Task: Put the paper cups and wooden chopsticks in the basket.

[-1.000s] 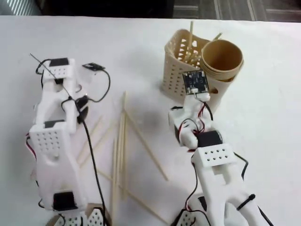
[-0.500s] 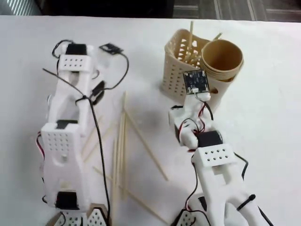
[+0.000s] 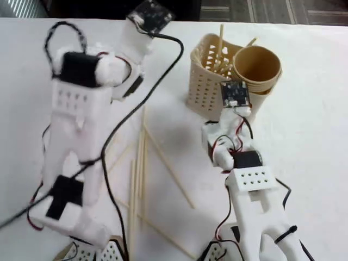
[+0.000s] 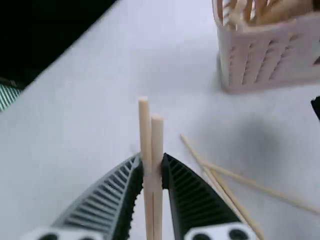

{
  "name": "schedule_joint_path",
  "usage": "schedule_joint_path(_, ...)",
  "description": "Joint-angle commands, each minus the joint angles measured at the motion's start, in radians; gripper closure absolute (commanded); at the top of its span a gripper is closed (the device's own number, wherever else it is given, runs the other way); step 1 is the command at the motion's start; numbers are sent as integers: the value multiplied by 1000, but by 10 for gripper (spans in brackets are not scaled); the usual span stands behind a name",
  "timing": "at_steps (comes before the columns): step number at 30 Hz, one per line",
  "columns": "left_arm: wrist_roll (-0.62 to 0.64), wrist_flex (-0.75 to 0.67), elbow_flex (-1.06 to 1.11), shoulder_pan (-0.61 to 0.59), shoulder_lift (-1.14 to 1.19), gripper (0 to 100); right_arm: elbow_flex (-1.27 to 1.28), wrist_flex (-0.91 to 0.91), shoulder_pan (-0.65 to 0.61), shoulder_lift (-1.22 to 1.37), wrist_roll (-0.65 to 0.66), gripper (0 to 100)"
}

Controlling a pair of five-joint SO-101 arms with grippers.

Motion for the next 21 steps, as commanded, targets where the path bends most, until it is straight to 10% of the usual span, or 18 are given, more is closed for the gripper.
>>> schedule_joint_path(1,48,-63,-109,65,-84,979,-14,-18,53,-35,-8,974)
schedule_joint_path(21,411,-735,-207,263,-79,978,86,-33,122,-252,-9,974)
